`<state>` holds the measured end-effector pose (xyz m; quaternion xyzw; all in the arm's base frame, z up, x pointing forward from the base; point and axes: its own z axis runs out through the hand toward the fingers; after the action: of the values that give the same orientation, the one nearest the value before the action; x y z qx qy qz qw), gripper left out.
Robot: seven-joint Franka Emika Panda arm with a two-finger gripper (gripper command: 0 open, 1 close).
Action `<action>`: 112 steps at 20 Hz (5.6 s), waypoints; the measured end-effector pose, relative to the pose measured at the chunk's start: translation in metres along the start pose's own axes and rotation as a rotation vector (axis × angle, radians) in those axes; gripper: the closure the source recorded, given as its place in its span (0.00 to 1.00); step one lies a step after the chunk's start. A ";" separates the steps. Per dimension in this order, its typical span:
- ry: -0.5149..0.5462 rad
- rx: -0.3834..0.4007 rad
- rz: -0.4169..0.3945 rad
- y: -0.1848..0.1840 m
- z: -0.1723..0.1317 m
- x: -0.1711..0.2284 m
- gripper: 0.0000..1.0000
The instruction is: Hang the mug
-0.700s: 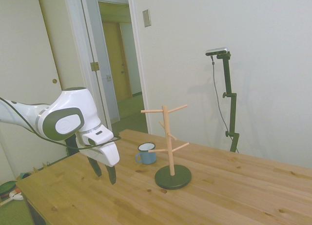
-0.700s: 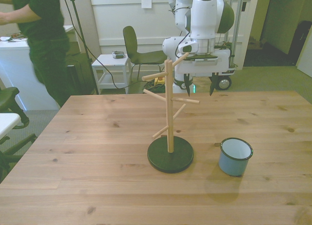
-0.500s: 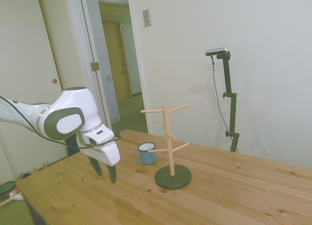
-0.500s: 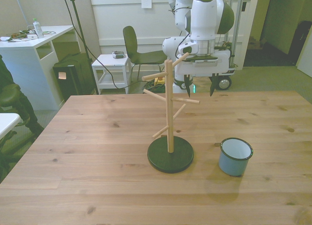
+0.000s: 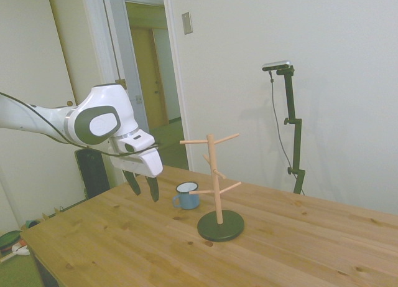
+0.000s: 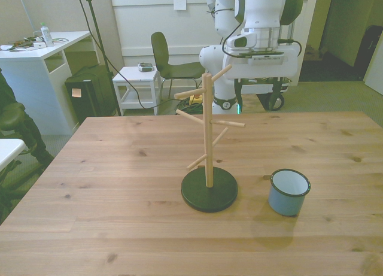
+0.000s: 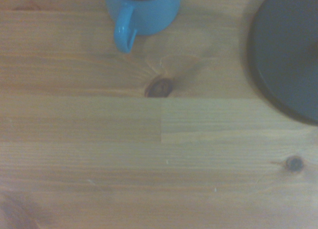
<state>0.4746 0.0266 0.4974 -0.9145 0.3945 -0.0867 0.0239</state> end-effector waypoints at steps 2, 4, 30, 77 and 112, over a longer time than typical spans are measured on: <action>0.003 -0.022 -0.004 -0.012 0.000 0.003 0.00; 0.003 -0.035 -0.006 -0.028 -0.005 0.004 0.00; -0.035 -0.073 -0.013 -0.197 0.039 0.052 0.00; -0.053 -0.134 -0.012 -0.233 0.147 0.082 1.00; 0.011 -0.093 -0.006 -0.208 0.084 0.106 1.00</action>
<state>0.7098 0.0907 0.4533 -0.9152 0.3957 -0.0731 -0.0211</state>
